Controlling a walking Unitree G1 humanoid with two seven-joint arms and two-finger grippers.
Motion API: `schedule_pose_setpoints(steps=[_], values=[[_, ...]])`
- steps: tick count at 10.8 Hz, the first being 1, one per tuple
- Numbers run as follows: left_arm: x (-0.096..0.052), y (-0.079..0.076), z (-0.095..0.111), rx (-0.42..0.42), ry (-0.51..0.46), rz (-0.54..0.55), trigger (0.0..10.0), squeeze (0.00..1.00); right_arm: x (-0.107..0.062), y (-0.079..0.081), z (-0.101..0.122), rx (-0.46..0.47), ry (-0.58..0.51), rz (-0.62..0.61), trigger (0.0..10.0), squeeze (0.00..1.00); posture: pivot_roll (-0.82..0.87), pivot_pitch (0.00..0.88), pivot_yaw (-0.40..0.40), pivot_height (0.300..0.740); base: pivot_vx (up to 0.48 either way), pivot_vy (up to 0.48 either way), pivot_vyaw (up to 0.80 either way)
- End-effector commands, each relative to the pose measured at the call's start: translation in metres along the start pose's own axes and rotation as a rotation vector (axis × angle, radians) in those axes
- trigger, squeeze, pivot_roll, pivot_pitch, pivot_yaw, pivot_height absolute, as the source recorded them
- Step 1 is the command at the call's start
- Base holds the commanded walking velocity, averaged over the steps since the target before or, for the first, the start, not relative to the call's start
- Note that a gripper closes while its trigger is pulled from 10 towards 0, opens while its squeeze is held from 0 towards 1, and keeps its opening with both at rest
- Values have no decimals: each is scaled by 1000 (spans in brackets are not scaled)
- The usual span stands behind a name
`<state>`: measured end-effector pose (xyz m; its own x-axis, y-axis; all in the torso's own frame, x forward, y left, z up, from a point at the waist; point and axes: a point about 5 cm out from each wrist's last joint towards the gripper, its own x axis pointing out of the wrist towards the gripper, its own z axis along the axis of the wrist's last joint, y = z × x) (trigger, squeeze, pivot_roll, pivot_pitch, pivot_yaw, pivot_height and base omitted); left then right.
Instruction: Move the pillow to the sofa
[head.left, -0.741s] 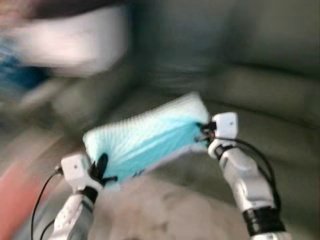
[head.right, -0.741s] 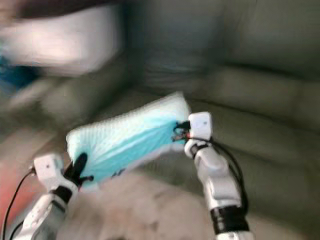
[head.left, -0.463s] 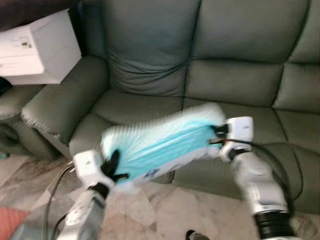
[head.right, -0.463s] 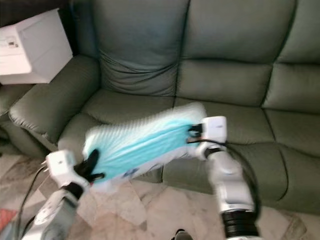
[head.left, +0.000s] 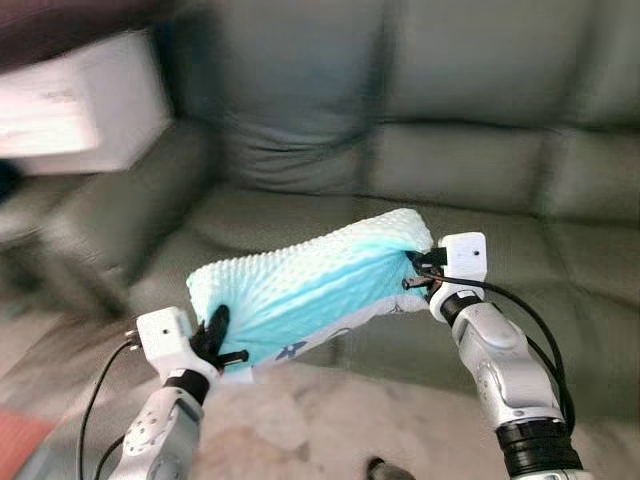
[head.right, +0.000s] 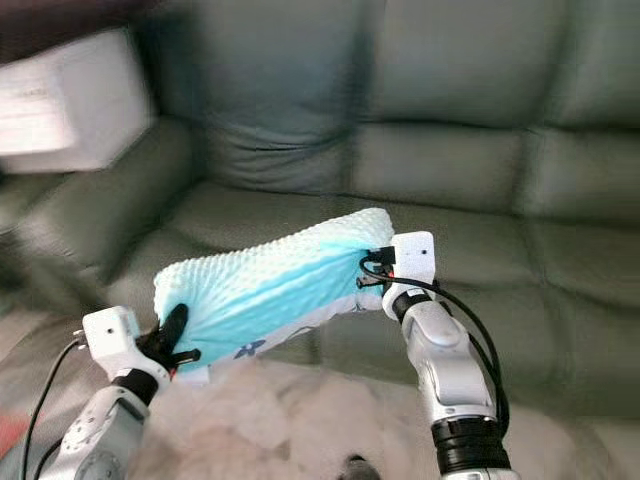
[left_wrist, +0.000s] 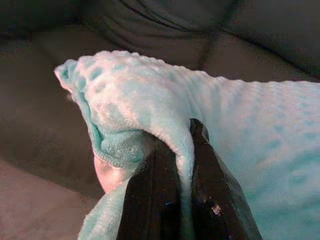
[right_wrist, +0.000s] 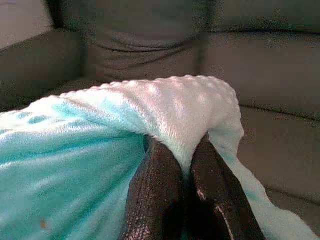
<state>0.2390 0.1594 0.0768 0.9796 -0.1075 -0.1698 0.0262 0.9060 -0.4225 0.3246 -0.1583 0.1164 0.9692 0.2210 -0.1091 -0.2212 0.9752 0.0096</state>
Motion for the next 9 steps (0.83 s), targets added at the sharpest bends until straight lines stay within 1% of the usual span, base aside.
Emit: schedule_pose_setpoints(steps=[1,3,4,6,7,9], values=[[0,3,2,1,-8,15,10000,0,0,-3,5,-1,-17,-12,10000,0,-209,128,46,740,0,0,-800],[0,3,5,2,-20,6,10000,0,0,-3,6,-5,-18,-13,10000,0,-212,128,47,740,0,0,-800],[-1,2,7,5,-33,-12,10000,0,0,-3,6,-7,-21,-12,10000,0,-211,128,47,740,319,352,-469],[-1,3,8,14,-39,-16,10000,0,0,-3,6,-10,-26,-11,10000,0,-212,128,48,740,317,360,0],[-1,3,7,9,-33,-9,10000,0,-1,-3,6,-12,-26,-11,10000,0,-211,128,48,740,292,0,0],[-2,0,4,-8,-25,-22,10000,0,-1,-3,6,-16,-26,-10,10000,0,-211,127,47,740,0,0,0]])
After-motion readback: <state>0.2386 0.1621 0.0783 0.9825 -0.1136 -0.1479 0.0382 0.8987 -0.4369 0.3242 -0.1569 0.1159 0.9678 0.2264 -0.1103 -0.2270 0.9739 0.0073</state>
